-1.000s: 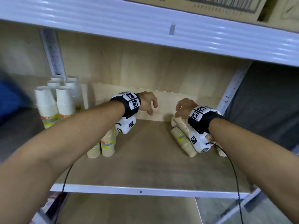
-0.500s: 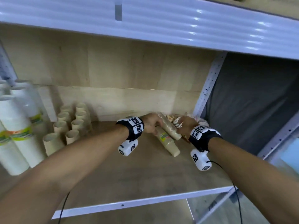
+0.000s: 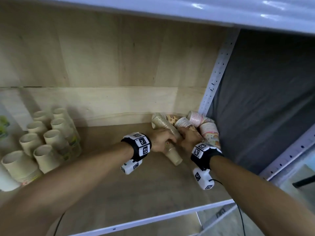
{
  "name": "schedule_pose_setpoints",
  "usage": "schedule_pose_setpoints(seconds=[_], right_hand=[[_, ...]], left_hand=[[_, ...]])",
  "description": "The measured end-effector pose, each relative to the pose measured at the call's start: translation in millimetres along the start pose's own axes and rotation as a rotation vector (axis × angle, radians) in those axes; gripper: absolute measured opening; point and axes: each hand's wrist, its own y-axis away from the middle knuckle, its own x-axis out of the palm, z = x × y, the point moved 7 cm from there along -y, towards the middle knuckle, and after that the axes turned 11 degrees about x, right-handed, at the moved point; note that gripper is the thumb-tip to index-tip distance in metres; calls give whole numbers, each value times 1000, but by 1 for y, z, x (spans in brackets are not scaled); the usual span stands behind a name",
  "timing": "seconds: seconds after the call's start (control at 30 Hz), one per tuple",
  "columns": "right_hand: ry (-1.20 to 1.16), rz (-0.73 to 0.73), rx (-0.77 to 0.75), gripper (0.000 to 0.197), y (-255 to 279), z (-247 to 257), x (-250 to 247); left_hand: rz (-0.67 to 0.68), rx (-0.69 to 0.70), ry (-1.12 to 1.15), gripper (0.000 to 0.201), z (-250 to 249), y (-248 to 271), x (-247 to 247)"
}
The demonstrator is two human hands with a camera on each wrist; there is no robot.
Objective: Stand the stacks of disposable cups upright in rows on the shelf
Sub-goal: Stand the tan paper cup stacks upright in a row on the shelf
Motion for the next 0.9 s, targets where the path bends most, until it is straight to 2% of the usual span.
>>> schedule_pose_setpoints(seconds=[0.1,0.2,0.37,0.53,0.6,0.9], right_hand=[[-3,7,3,43,0,0,-1],[-57,63,-19,58,-8,-2,10],[-68,117,20,65,-23,-7,30],[-15,104,10,47,-34,-15,39],[-2,80,7,47,-31,-14,34],[31,96,-41,46,-19,-12,23]], left_hand=[[33,13,-47,58,3,-5,7],[67,16,-84,60,6,-7,14],[117,70,-175,64,2,-8,14],[120,113,-313,63,3,-5,13],[113,111,-337,61,4,-5,13],[74,47,-204,59,7,9,1]])
